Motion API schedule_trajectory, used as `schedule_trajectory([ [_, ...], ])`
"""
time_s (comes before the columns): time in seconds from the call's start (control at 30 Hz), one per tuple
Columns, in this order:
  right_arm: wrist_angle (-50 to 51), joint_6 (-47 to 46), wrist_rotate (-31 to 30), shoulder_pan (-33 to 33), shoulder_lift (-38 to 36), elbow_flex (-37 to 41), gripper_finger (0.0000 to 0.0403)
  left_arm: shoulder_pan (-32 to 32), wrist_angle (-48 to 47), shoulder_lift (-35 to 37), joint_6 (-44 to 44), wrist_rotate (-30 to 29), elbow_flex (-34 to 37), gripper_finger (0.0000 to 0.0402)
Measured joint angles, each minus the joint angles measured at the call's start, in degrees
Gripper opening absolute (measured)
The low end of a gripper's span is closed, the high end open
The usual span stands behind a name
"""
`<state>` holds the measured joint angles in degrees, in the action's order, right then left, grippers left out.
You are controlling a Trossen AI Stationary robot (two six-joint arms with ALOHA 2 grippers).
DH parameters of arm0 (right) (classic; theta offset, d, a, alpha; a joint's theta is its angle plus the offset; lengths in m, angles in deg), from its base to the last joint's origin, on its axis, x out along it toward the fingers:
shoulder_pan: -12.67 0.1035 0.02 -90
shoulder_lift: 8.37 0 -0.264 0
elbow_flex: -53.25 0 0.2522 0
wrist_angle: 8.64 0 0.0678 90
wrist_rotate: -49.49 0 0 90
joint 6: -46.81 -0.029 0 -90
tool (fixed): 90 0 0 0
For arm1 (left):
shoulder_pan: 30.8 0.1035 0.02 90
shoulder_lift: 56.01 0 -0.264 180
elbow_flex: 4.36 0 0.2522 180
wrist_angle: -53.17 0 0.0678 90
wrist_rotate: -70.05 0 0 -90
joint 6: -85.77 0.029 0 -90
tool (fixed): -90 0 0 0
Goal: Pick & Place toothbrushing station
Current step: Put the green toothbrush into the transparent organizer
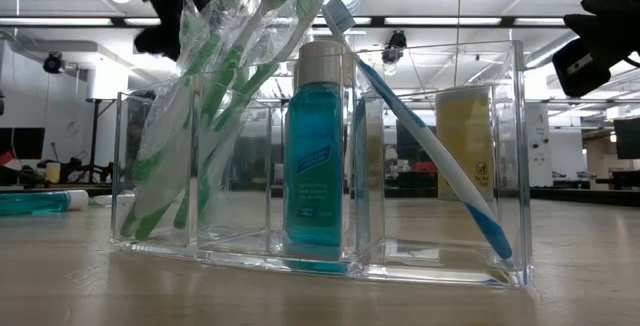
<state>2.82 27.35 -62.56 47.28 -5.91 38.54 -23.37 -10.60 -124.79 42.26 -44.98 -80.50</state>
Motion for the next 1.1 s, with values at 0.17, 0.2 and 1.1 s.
schedule_trajectory([
  [0.17,0.0,0.0,-0.01,0.0,0.0,-0.01,0.0084,8.24,-1.18,-2.08,8.71,6.39,0.16,0.0149],
  [0.2,0.0,0.0,-0.02,0.0,0.0,0.0,0.0084,9.49,-1.1,-2.51,10.16,6.95,0.16,0.0149],
  [1.1,0.0,0.0,0.0,0.0,0.0,0.0,0.0082,23.7,2.89,-24.18,19.47,13.34,0.18,0.0149],
])
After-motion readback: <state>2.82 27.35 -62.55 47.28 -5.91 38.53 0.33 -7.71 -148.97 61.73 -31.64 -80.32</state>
